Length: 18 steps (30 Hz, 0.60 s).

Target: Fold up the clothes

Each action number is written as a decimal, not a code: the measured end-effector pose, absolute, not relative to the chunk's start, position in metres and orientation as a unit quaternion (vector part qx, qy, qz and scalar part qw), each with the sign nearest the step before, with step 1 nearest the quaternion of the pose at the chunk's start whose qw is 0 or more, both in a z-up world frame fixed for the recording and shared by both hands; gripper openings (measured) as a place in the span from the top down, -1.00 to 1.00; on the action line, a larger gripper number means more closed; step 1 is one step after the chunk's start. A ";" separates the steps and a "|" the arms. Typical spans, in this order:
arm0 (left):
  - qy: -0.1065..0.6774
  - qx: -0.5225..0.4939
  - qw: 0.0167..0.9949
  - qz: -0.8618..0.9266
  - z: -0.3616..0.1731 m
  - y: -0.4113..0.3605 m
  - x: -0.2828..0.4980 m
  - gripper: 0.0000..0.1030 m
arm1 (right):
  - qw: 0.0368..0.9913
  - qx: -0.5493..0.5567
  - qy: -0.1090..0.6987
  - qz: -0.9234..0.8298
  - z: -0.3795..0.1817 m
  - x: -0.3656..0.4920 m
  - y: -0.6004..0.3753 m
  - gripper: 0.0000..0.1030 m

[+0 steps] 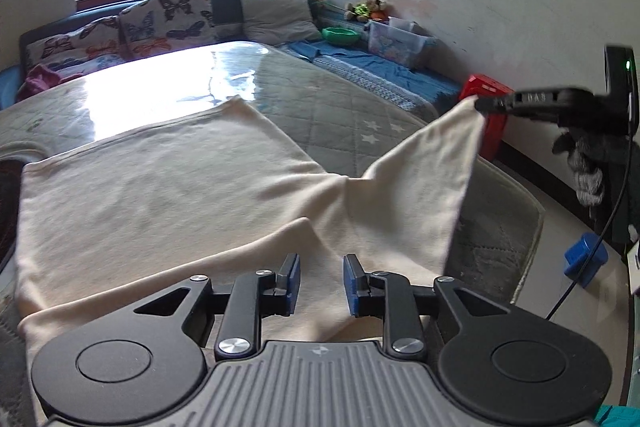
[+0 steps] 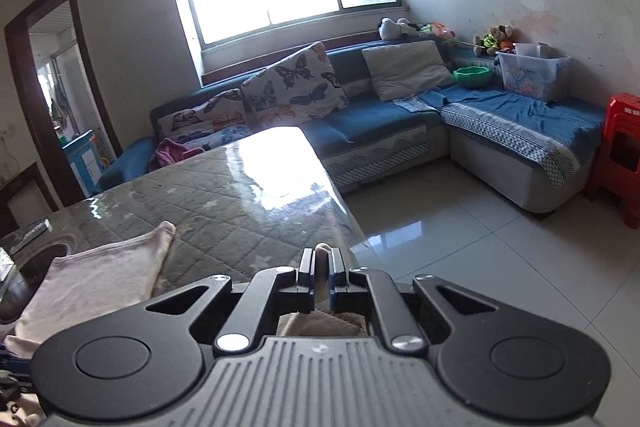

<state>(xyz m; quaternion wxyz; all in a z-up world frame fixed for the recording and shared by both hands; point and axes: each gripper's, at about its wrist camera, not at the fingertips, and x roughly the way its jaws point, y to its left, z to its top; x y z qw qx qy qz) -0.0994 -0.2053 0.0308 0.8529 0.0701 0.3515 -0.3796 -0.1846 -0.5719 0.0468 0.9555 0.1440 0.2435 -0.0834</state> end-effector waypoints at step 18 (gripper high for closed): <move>0.306 -0.021 0.918 -0.252 0.055 -0.070 -0.114 0.36 | 0.962 0.000 0.213 0.173 0.133 -0.157 -0.394 0.91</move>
